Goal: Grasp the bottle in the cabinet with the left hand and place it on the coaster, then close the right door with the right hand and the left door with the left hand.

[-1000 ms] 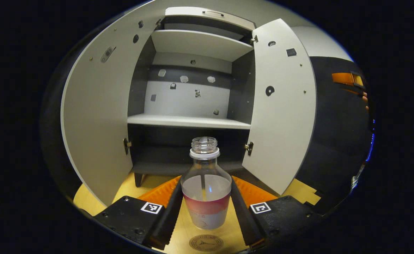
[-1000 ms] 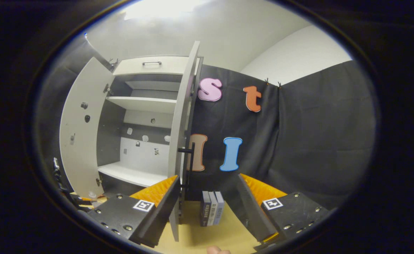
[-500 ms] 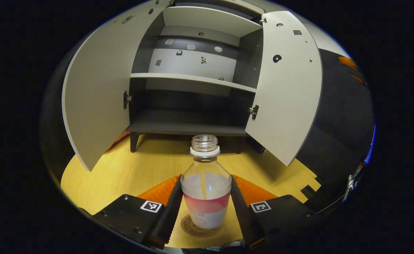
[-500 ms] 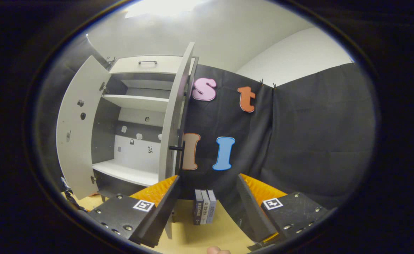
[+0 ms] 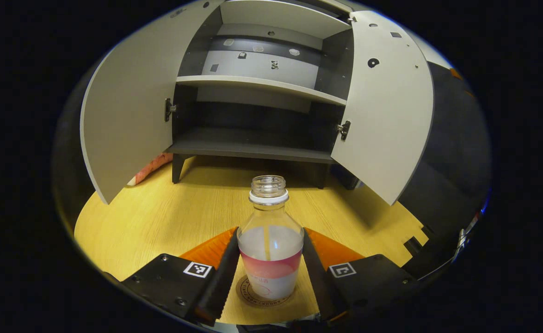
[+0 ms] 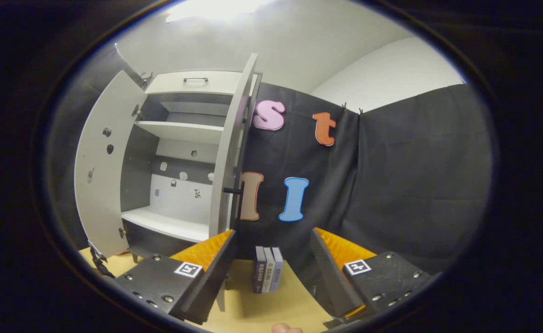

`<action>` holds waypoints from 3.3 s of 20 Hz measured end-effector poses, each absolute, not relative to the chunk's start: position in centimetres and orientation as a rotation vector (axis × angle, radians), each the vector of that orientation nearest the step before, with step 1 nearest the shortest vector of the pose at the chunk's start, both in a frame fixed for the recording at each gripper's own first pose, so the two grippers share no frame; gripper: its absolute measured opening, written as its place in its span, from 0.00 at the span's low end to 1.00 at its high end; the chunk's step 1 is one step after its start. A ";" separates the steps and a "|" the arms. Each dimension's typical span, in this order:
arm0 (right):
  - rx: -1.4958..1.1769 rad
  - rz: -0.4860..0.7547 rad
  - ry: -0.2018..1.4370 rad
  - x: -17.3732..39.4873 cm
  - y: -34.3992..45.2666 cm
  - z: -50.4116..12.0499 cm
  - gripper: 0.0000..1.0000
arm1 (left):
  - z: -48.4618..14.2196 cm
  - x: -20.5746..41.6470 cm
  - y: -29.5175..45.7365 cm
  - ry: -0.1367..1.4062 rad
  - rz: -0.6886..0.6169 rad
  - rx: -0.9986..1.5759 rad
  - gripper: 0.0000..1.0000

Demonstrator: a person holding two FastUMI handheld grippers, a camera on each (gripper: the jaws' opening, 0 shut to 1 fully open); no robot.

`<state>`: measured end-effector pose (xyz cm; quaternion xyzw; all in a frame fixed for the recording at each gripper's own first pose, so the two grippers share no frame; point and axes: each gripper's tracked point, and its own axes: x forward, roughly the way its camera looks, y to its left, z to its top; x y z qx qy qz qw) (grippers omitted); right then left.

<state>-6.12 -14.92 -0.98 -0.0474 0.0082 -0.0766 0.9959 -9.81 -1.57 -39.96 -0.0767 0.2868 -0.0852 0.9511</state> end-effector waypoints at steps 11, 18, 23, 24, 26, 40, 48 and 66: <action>-0.093 -0.129 0.024 -5.4 -14.2 -1.9 0.96 | -40.2 -11.6 -1.6 0.605 -0.178 -0.139 0.78; -0.074 -0.112 0.029 -4.9 -13.6 -2.5 0.96 | -40.2 -13.0 -2.0 0.639 -0.208 -0.091 0.78; -0.068 -0.104 0.030 -4.6 -13.6 -2.6 0.96 | -40.5 -14.0 -2.0 0.675 -0.210 -0.087 0.79; -0.066 -0.102 0.029 -4.5 -13.5 -2.6 0.96 | -40.4 -14.0 -2.0 0.673 -0.209 -0.086 0.79; -0.062 -0.097 0.031 -4.3 -13.4 -2.7 0.96 | -40.3 -14.0 -1.9 0.672 -0.203 -0.084 0.79; -0.061 -0.081 0.030 -4.1 -12.9 -2.8 0.96 | -36.2 -12.5 -1.9 0.607 -0.202 -0.041 0.80; -0.048 -0.082 0.032 -4.0 -12.9 -3.2 0.96 | -26.3 -8.8 -0.7 0.410 -0.158 -0.045 0.81; -0.027 -0.102 0.048 -0.1 -13.6 -4.2 0.96 | -4.9 -4.3 5.7 0.079 0.064 -0.032 0.96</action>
